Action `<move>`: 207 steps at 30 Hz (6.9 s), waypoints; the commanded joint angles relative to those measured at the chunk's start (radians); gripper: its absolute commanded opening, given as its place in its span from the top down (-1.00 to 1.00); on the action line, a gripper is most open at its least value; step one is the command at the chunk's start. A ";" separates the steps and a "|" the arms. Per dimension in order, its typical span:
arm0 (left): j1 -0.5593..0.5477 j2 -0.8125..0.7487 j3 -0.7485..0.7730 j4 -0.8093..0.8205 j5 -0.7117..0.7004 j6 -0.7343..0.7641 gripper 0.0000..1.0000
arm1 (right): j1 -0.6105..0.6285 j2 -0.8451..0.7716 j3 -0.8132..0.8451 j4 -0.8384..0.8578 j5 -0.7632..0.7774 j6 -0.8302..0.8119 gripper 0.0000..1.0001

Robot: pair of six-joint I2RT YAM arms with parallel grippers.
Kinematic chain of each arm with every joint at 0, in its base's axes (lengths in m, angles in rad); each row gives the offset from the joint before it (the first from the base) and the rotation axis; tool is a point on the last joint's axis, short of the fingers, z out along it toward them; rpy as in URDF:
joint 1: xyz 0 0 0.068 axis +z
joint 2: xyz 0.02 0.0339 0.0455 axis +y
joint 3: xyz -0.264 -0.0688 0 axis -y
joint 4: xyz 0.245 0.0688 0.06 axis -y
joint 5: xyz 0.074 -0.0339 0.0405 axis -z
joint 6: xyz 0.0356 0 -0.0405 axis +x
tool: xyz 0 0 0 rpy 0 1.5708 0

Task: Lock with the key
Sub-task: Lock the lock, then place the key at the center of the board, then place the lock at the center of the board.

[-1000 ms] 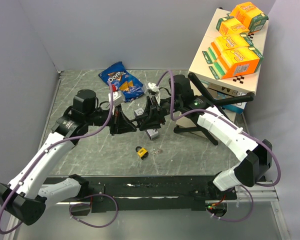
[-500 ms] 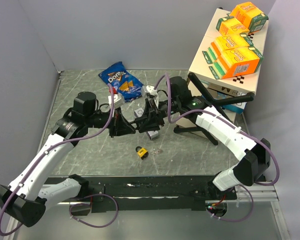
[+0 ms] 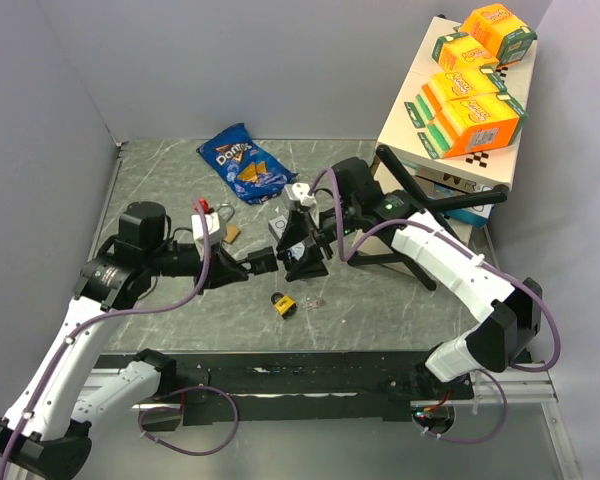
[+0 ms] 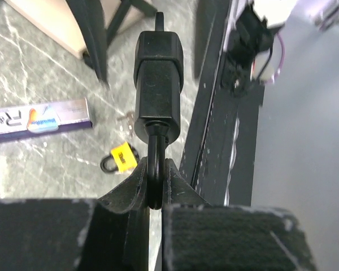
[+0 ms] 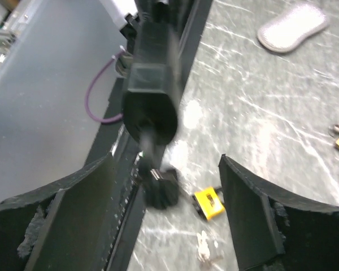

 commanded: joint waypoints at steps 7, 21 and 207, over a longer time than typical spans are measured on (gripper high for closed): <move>0.004 -0.026 0.010 -0.111 0.053 0.221 0.99 | -0.039 -0.049 0.088 -0.141 0.000 -0.121 -0.36; 0.004 0.002 0.009 -0.083 0.039 0.212 0.98 | 0.027 -0.045 0.054 -0.083 0.041 -0.080 -0.10; 0.484 0.187 -0.226 0.702 -0.093 -1.282 -0.53 | 0.271 0.268 -0.002 1.120 0.949 0.744 1.00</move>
